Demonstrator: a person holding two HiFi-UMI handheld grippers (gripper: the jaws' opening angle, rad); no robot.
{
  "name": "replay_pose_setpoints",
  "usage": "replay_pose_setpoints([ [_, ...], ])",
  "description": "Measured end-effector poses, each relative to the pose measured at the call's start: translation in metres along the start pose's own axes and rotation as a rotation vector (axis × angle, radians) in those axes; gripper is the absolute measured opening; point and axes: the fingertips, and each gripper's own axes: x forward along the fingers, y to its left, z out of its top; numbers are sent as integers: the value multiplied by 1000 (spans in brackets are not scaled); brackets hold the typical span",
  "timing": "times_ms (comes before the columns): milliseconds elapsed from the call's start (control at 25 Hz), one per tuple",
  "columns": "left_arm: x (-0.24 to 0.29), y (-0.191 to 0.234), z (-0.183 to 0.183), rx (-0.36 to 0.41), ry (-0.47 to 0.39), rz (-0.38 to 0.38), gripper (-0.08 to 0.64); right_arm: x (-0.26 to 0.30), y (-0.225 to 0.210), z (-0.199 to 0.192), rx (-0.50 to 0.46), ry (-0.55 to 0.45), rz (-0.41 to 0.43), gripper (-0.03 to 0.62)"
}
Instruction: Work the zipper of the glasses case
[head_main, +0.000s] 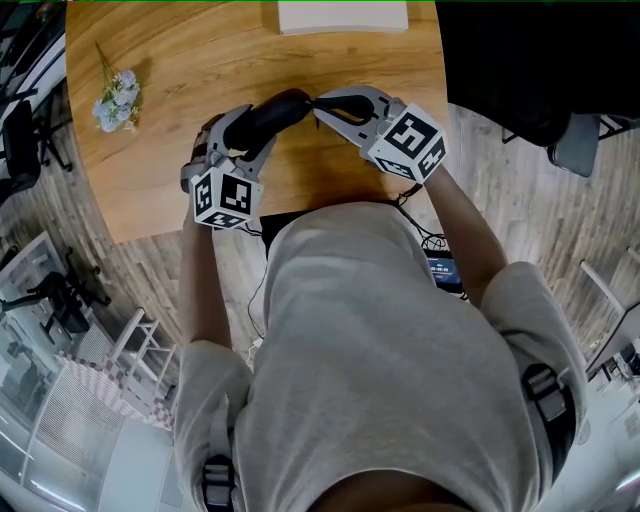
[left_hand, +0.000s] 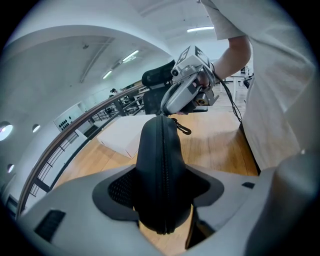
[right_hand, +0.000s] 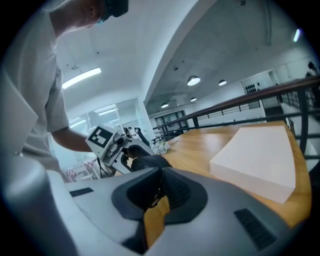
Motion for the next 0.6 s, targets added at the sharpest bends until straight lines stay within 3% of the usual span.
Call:
replay_pose_setpoints([
  [160,-1,1,0,-10,-5,6,287,2,6,-3,-133,44,-31,49],
  [280,-2,0,1,-1,-6,4,287,4,8,-5,-132,55,-11,124],
  [360,-3,-1,3,5,-14,0,287,3,7,-7,-114,47,24,133],
  [440,-5,-1,4,8,-25,-3,287,1,4,-4,-36,14,87,132],
  [600,-12,0,6,15,-50,-4,287,-2,-1,4,237,-78,250,132],
])
